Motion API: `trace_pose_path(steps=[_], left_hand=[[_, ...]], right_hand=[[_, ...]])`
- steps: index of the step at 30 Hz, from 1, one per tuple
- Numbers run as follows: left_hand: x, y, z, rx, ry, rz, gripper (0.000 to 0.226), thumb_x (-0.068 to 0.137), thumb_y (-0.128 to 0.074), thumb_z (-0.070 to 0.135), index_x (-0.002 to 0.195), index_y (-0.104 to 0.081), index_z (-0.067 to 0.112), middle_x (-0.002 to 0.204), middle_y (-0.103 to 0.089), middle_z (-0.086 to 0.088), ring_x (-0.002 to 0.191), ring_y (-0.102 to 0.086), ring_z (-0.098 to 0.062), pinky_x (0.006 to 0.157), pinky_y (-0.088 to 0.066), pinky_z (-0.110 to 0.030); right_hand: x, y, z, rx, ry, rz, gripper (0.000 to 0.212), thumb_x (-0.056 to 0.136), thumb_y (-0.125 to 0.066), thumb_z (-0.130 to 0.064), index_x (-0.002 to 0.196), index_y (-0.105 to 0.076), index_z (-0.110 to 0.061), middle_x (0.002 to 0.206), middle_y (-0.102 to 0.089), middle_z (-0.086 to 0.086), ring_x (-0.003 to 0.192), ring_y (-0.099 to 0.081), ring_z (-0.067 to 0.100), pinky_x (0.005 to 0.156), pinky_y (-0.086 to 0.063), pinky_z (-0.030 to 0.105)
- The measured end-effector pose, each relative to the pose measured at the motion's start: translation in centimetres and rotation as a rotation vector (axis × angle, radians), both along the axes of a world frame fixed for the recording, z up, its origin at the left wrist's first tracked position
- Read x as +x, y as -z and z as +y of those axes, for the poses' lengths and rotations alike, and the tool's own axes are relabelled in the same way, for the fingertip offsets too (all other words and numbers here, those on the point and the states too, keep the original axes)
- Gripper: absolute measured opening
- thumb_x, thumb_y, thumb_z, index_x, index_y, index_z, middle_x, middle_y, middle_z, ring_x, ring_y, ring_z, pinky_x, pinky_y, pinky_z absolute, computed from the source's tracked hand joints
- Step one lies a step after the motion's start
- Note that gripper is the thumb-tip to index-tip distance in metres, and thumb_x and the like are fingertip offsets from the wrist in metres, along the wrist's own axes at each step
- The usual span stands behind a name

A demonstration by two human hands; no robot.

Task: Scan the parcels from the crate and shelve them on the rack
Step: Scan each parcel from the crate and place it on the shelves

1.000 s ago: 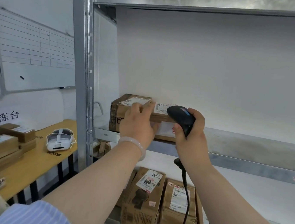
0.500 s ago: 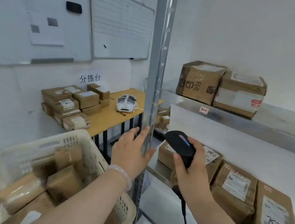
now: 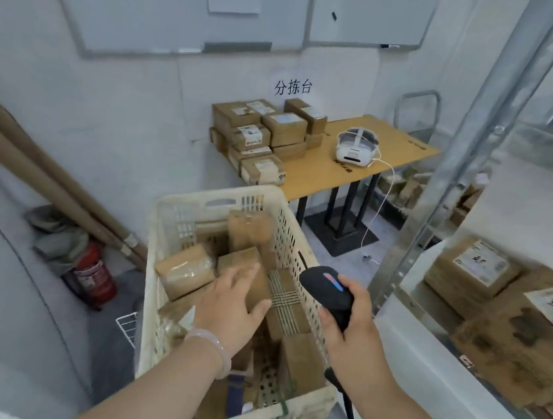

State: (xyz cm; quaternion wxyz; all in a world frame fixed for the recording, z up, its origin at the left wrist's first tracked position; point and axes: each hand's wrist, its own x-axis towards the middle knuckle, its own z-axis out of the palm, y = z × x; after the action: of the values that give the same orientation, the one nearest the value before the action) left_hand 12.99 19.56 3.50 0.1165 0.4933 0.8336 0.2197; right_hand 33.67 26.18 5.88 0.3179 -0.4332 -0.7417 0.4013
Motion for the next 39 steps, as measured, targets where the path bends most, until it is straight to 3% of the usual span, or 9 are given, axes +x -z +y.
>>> trace_pose_path(steps=[5,13,18,22,25,29,32,35,39], left_hand=[[-5.7,2.0,-0.1,-0.084,-0.115,-0.093,0.070,0.094,-0.049,0.058,0.155,-0.019,0.043,0.159,-0.025,0.004,0.144,-0.031,-0.023,0.111,-0.038,-0.044],[-15.5,4.6,2.5,-0.107,-0.301,-0.250,0.071,0.095,-0.055,0.048,0.156,-0.021,0.037,0.164,-0.016,0.001,0.149,-0.015,-0.028,0.121,-0.022,-0.044],[-19.0,6.9,4.2,-0.215,-0.262,-0.243,0.079,0.095,-0.053,0.048,0.158,-0.007,0.037,0.167,-0.004,0.004,0.152,-0.008,-0.025,0.121,-0.017,-0.040],[-20.0,8.3,5.3,-0.284,-0.195,-0.174,0.080,0.096,-0.052,0.051,0.159,-0.006,0.033,0.167,-0.007,0.005,0.152,-0.010,-0.022,0.122,-0.012,-0.037],[-20.3,8.8,5.7,-0.253,-0.222,-0.140,0.076,0.095,-0.048,0.054,0.158,-0.010,0.034,0.165,-0.018,0.003,0.151,-0.015,-0.022,0.121,-0.014,-0.038],[-21.3,9.0,6.0,-0.299,-0.246,-0.128,0.071,0.095,-0.045,0.058,0.157,-0.019,0.036,0.163,-0.023,0.005,0.149,-0.021,-0.022,0.120,-0.019,-0.040],[-21.4,9.1,5.9,-0.326,-0.194,-0.039,0.063,0.095,-0.048,0.056,0.152,-0.030,0.038,0.157,-0.036,0.012,0.144,-0.033,-0.017,0.118,-0.023,-0.038],[-21.2,9.3,5.7,-0.266,-0.181,-0.027,0.058,0.095,-0.054,0.048,0.149,-0.035,0.041,0.152,-0.041,0.015,0.141,-0.036,-0.015,0.119,-0.021,-0.038],[-20.5,9.4,5.4,-0.147,-0.118,-0.093,0.053,0.096,-0.056,0.038,0.148,-0.043,0.036,0.149,-0.044,0.012,0.139,-0.034,-0.018,0.119,-0.020,-0.035]], right_hand=[[-6.8,0.0,1.1,0.002,-0.030,-0.013,0.049,0.096,-0.061,-0.028,0.129,-0.033,-0.052,0.123,-0.053,-0.021,0.108,-0.055,-0.004,0.082,-0.041,0.006],[-17.8,2.5,4.5,-0.056,-0.101,-0.070,0.049,0.095,-0.061,-0.030,0.132,-0.034,-0.048,0.115,-0.050,-0.034,0.103,-0.048,-0.021,0.075,-0.039,0.001],[-22.9,4.2,6.4,-0.096,-0.131,-0.083,0.049,0.097,-0.060,-0.025,0.128,-0.031,-0.049,0.111,-0.049,-0.035,0.099,-0.049,-0.023,0.072,-0.039,-0.002],[-25.3,5.7,7.2,-0.125,-0.127,-0.131,0.047,0.096,-0.060,-0.026,0.127,-0.032,-0.048,0.111,-0.054,-0.025,0.095,-0.057,-0.007,0.071,-0.043,0.007],[-26.5,6.7,7.7,-0.137,-0.101,-0.161,0.049,0.096,-0.060,-0.028,0.136,-0.033,-0.040,0.110,-0.057,-0.016,0.093,-0.060,0.006,0.077,-0.051,0.026],[-28.5,7.7,8.5,-0.188,-0.075,-0.166,0.048,0.096,-0.060,-0.028,0.131,-0.032,-0.046,0.095,-0.054,-0.027,0.077,-0.057,-0.008,0.057,-0.041,0.007],[-29.8,8.8,8.8,-0.240,-0.065,-0.168,0.048,0.096,-0.060,-0.028,0.133,-0.033,-0.042,0.092,-0.053,-0.027,0.073,-0.054,-0.009,0.053,-0.040,0.003],[-30.5,9.7,8.6,-0.293,-0.071,-0.180,0.050,0.096,-0.060,-0.029,0.136,-0.032,-0.039,0.096,-0.056,-0.018,0.075,-0.058,0.000,0.057,-0.045,0.011],[-30.3,9.7,8.2,-0.349,-0.030,-0.133,0.048,0.096,-0.061,-0.030,0.134,-0.033,-0.042,0.101,-0.055,-0.016,0.088,-0.065,0.019,0.078,-0.059,0.045]])
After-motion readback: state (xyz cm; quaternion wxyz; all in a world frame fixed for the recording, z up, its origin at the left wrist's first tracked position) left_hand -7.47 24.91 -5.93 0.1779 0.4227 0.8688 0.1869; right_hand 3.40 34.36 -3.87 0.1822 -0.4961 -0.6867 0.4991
